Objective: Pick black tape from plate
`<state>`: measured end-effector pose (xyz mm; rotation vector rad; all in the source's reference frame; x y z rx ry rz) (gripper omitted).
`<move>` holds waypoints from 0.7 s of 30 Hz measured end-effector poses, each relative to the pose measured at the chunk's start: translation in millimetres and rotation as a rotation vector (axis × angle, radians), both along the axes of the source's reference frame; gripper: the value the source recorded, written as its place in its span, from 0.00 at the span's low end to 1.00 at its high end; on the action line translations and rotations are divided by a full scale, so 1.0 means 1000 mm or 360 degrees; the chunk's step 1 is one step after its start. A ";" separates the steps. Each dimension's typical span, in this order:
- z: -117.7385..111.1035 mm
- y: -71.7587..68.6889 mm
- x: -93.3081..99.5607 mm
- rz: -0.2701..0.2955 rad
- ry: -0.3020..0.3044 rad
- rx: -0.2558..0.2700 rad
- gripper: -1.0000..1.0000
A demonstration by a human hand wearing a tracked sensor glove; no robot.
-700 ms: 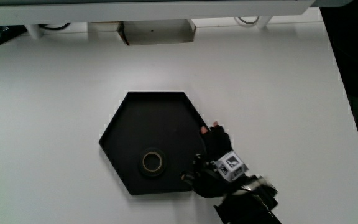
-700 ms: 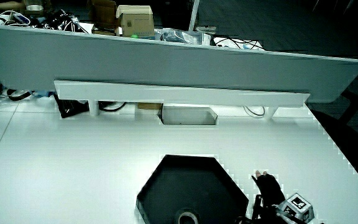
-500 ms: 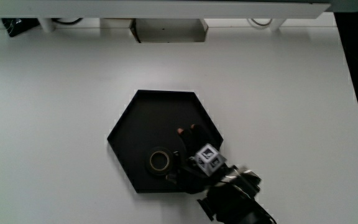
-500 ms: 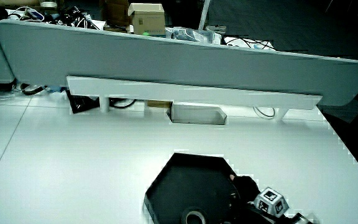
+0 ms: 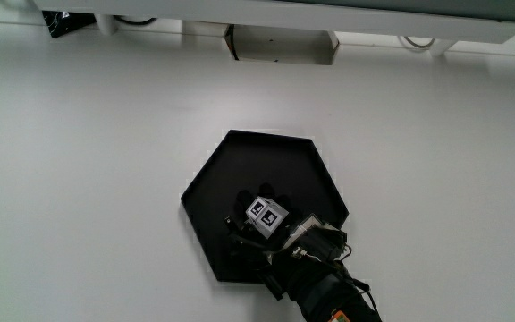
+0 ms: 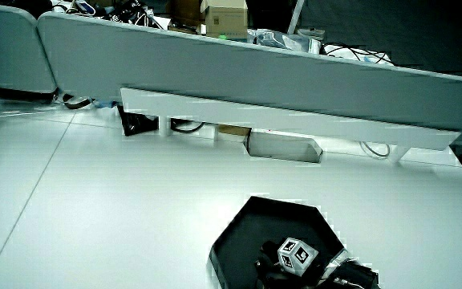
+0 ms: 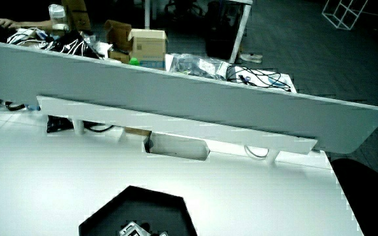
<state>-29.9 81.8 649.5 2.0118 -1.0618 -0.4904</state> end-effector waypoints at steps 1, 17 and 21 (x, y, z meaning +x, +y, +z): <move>0.000 0.000 0.000 0.0014 -0.0004 0.0019 1.00; -0.005 0.004 0.000 0.0099 -0.0058 0.0073 1.00; -0.006 0.004 0.001 0.0125 -0.0083 0.0086 1.00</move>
